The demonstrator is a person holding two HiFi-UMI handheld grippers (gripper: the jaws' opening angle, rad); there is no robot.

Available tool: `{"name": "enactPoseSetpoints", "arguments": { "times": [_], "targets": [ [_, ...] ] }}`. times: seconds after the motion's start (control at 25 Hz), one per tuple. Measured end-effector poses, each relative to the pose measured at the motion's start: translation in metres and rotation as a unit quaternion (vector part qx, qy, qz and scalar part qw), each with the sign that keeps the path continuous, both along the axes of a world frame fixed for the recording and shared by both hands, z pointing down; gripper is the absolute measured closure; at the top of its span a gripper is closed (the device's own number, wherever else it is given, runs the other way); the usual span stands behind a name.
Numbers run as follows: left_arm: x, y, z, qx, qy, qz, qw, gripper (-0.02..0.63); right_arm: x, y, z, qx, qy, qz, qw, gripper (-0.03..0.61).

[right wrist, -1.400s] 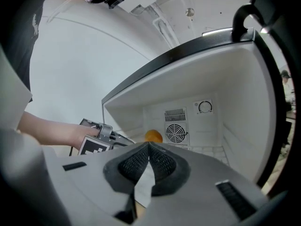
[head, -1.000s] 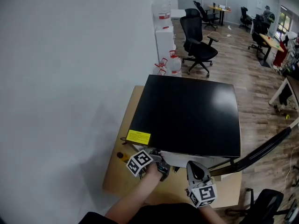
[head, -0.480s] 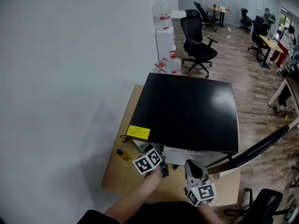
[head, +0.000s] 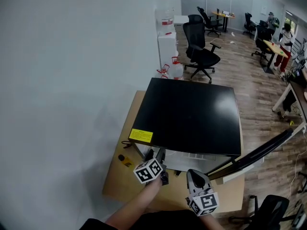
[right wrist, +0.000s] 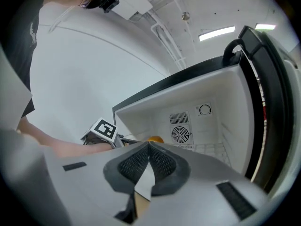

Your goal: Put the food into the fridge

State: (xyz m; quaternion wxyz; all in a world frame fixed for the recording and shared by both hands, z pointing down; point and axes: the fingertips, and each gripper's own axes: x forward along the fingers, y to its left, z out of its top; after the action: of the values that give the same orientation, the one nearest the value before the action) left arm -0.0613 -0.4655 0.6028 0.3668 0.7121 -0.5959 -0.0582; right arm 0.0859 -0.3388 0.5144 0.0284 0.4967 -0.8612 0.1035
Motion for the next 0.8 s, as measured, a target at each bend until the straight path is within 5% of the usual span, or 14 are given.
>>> {"name": "enactPoseSetpoints", "arguments": {
  "times": [0.48,0.8],
  "targets": [
    [-0.002,0.016,0.012,0.007,-0.025,0.001,0.9997,0.357,0.006,0.007,0.001,0.0,0.005,0.012,1.0,0.518],
    [-0.007,0.033,-0.011,0.063,-0.079,0.024,0.9946,0.357,-0.003,0.014,0.001,0.003,0.012,0.005,1.0,0.518]
  ]
}}
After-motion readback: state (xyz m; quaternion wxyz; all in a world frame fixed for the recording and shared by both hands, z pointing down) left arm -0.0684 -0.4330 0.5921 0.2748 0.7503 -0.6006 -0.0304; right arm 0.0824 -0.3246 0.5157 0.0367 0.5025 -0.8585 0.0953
